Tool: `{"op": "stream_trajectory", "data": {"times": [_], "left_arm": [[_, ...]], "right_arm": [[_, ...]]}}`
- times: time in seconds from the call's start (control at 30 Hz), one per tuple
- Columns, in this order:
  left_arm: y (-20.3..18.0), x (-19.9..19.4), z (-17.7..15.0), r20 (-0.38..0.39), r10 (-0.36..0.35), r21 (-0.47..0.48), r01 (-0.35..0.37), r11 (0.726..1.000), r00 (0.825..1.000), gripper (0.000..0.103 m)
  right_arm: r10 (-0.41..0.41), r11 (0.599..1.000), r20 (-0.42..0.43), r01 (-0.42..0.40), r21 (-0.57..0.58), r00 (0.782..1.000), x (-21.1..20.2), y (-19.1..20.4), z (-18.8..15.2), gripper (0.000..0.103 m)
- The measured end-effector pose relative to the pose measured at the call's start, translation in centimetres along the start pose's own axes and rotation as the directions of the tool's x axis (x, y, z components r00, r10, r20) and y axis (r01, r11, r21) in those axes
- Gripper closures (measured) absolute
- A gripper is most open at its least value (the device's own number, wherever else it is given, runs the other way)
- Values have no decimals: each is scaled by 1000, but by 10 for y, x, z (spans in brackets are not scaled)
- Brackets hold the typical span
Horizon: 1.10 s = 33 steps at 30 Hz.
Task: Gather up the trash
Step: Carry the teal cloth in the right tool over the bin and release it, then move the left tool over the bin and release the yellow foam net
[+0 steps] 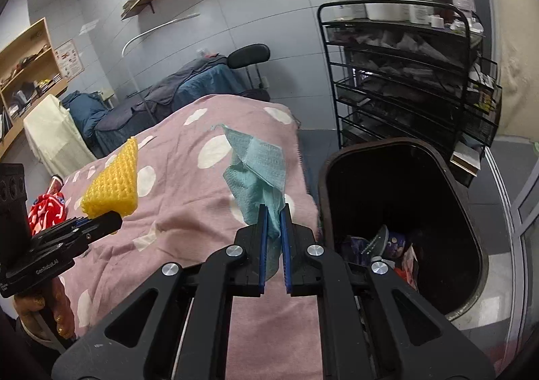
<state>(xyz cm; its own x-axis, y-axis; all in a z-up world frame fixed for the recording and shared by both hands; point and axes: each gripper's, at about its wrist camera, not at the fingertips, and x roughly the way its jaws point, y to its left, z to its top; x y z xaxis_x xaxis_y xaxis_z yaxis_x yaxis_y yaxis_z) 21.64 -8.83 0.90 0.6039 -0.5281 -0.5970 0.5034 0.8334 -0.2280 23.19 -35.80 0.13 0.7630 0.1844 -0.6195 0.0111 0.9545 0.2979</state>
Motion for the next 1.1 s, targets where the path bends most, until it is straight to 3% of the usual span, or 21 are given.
{"op": "stream_trajectory", "data": {"times": [0.17, 0.33, 0.73, 0.77, 0.83, 0.87, 0.9, 1.1], "left_arm": [[-23, 11, 1, -12, -47, 25, 47, 999, 999, 85], [-46, 22, 1, -30, -79, 61, 80, 995, 996, 85], [-80, 51, -3, -109, -145, 113, 157, 981, 983, 85], [-82, 53, -3, -114, -146, 116, 159, 980, 983, 85], [-85, 56, -5, -124, -147, 123, 163, 979, 981, 85], [-87, 57, -5, -129, -149, 127, 165, 978, 980, 85], [-88, 58, -6, -132, -149, 129, 166, 978, 980, 85], [-96, 67, -6, -154, -157, 140, 179, 974, 975, 85]], "right_arm": [[-72, 996, -18, 73, 55, 997, 2, -31, -11, 94], [-199, 974, -78, 206, 91, 977, 16, -63, -24, 94], [-266, 938, -220, 305, 165, 939, 60, -116, -58, 93], [-265, 936, -228, 307, 171, 937, 63, -118, -59, 86], [-266, 933, -235, 311, 182, 935, 66, -122, -62, 64], [-270, 932, -228, 314, 183, 935, 65, -121, -64, 45], [-278, 931, -218, 318, 180, 936, 65, -121, -65, 39], [-279, 940, -173, 306, 152, 945, 57, -114, -68, 35]]}}
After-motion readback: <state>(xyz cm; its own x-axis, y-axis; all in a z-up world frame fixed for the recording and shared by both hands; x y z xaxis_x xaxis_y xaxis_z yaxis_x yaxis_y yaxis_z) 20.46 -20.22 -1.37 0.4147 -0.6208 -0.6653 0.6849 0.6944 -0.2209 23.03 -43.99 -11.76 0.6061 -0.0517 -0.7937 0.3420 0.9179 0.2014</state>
